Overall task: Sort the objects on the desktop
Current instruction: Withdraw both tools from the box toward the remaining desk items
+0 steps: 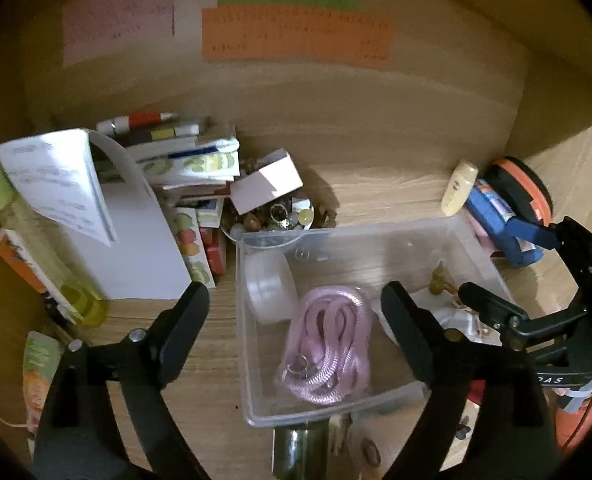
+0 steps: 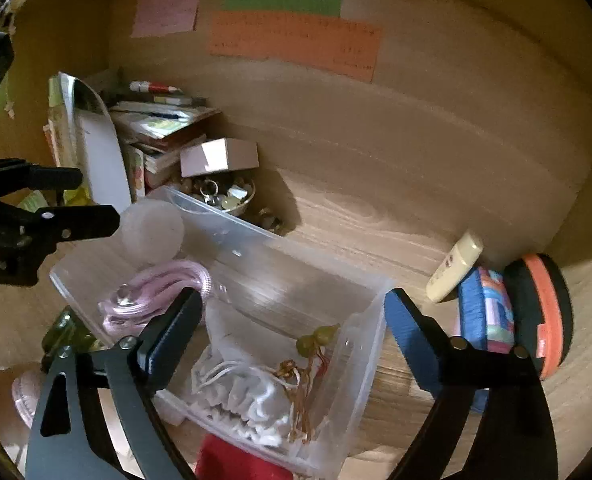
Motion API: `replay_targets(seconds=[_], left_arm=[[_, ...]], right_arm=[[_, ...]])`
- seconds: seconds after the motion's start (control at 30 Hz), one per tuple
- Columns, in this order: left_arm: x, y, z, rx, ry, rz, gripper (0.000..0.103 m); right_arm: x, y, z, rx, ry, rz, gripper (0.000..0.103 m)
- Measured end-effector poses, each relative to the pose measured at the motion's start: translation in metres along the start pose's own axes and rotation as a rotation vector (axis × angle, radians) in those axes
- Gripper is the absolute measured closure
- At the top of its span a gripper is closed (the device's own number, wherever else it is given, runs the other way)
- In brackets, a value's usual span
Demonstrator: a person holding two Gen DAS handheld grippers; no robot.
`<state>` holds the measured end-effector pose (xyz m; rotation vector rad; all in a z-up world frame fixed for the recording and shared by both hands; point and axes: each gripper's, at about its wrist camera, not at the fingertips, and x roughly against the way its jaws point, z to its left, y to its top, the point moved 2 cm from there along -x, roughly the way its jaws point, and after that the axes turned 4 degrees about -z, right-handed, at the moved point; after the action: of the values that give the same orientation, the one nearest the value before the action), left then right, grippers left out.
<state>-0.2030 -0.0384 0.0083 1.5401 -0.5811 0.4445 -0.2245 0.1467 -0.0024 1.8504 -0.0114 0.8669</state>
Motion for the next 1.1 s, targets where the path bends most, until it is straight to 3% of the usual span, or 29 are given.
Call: replay_targets(seconds=[0.5,0.8,1.1], left_arm=[[0.073,-0.026,-0.004,-0.008,-0.017,-0.083,0.006],[0.088,-0.063,-0.002,0.005,-0.015,-0.038,0.005],[0.07,-0.109,-0.009,0.03,-0.045,0.049,0.005]], right_arm=[[0.081,-0.014,0.003,-0.035,-0.078,-0.1,0.009],[0.112,-0.05,-0.001,-0.112,-0.09,-0.082,0.007],[0.113,-0.102,0.009,-0.152,-0.107,-0.008,0.007]])
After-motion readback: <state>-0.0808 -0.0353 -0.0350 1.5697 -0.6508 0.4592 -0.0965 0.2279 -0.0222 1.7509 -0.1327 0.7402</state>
